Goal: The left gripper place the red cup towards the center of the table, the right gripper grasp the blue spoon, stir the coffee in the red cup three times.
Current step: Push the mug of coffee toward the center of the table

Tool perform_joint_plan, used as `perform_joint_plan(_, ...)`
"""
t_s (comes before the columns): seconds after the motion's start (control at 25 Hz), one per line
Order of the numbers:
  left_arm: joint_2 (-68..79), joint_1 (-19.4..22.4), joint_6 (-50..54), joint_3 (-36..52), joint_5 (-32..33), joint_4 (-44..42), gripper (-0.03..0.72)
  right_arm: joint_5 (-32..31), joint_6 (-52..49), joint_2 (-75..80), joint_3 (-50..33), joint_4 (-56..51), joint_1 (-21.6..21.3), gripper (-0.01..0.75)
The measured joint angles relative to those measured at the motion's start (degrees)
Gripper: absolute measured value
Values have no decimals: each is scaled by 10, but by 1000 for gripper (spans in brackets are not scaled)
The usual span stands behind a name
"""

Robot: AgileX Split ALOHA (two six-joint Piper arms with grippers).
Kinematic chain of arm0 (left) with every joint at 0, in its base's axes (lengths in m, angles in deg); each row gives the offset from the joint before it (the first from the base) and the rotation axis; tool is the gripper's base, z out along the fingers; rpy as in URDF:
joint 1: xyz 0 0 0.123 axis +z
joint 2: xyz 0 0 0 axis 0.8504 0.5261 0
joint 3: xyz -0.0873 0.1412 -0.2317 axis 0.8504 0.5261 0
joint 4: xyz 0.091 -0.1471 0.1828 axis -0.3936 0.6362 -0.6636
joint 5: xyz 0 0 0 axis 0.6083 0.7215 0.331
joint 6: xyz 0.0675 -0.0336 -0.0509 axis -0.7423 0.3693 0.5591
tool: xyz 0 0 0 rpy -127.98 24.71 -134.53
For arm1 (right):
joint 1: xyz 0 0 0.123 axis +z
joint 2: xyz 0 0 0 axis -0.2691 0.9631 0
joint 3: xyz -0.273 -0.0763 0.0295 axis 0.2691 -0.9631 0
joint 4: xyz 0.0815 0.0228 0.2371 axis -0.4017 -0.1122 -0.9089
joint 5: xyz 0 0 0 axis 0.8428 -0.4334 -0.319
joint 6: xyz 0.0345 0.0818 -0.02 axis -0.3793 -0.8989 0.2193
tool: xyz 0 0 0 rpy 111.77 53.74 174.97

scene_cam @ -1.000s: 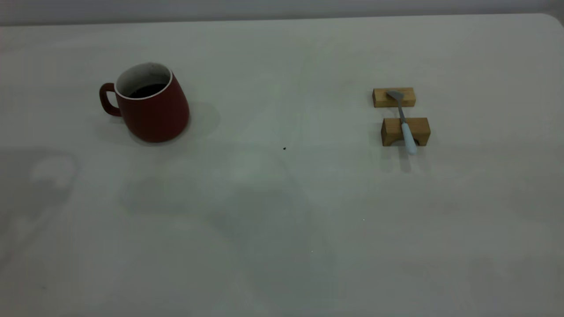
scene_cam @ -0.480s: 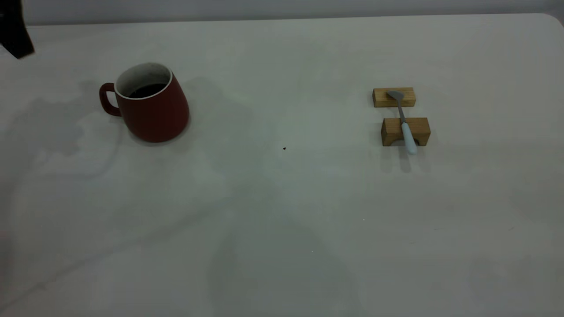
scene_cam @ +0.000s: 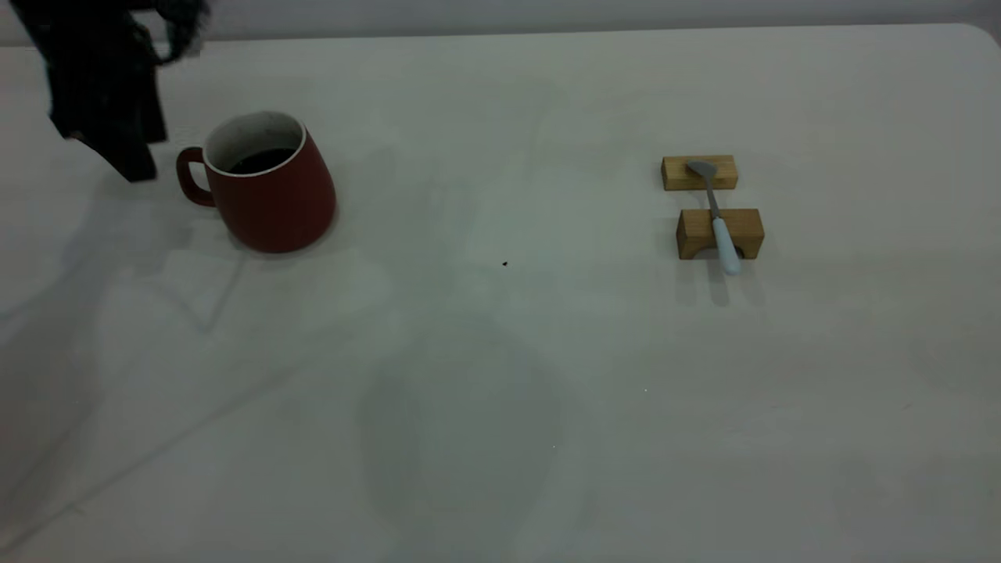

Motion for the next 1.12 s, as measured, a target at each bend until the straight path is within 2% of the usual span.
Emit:
perform_joint_plan(0.24, 20, -15, -15, -1, -37, 11, 558, 0, 0, 0, 0, 0, 0, 237)
perform_joint_plan(0.48, 31, -30, -18, -1, -47, 20, 558, 0, 0, 0, 0, 0, 0, 237)
perform_joint_plan(0.64, 35, -43, -18, -1, -51, 57, 558, 0, 0, 0, 0, 0, 0, 237)
perform_joint_plan(0.84, 39, -81, -18, -1, -96, 96, 558, 0, 0, 0, 0, 0, 0, 237)
perform_joint_plan(1.12, 39, -135, -18, -1, -141, 102, 558, 0, 0, 0, 0, 0, 0, 237)
